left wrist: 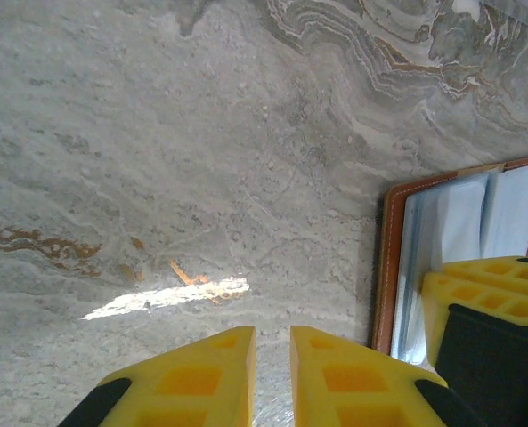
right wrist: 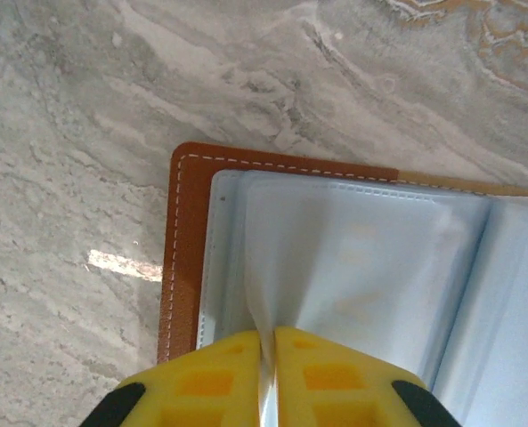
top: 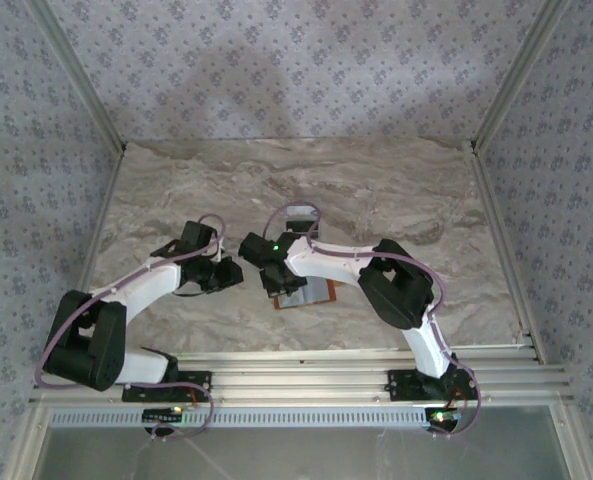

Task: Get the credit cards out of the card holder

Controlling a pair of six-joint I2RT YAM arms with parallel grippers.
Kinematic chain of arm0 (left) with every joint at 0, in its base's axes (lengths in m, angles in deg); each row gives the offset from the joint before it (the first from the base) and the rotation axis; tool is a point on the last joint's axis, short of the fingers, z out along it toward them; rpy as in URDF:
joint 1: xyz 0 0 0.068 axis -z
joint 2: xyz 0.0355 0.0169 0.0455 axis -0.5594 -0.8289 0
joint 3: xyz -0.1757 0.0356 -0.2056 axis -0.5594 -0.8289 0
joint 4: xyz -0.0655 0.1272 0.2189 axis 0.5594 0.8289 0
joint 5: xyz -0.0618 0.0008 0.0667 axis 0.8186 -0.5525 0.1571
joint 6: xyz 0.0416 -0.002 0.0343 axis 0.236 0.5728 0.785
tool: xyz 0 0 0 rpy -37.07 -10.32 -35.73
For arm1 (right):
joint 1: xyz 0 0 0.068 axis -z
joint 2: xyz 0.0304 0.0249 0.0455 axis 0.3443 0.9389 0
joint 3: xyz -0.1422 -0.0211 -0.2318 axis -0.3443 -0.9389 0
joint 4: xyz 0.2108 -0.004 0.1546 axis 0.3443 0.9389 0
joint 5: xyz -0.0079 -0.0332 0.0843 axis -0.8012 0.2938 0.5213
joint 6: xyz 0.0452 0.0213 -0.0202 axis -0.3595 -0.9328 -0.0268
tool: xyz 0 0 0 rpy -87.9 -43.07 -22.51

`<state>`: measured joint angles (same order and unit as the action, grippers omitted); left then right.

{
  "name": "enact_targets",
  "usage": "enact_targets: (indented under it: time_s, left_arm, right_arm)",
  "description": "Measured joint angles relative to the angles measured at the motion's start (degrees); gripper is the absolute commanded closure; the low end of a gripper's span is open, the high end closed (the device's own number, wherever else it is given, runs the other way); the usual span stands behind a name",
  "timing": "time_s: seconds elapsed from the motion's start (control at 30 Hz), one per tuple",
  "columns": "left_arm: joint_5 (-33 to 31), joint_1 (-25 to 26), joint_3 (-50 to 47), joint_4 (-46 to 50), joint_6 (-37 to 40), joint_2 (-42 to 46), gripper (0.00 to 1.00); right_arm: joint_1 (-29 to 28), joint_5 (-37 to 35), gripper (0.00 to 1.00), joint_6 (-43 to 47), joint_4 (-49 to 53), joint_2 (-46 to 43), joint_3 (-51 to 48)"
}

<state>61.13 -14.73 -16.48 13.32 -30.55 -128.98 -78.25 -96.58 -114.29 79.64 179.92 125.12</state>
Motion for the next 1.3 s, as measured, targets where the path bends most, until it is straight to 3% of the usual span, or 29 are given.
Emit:
enact_targets:
  time_s: [0.2,0.5,0.8,1.07,1.3]
  left_arm:
    - [0.0,0.4,0.4,0.0,0.0,-1.0,0.82]
    - [-0.1,3.0,1.6,0.0,-0.8,-1.2,0.83]
    - [0.3,7.2,3.5,-1.1,-2.7,-4.2,0.84]
    - [0.2,10.5,5.3,-1.3,-3.9,-8.6,0.84]
    - [-0.6,10.8,6.7,-0.9,-3.9,-12.4,0.85]
  right_arm:
    - [0.0,0.0,1.0,0.1,-0.7,-0.5,-0.6]
    - [0.0,3.0,0.99,-0.3,-2.6,-1.3,-0.7]
    - [0.8,8.7,0.97,-3.0,-9.2,-8.7,-5.9]
    - [3.7,9.4,0.83,-3.8,-9.9,-10.5,-9.5]
    - [4.1,3.7,0.72,-3.7,-3.6,-11.1,-10.6]
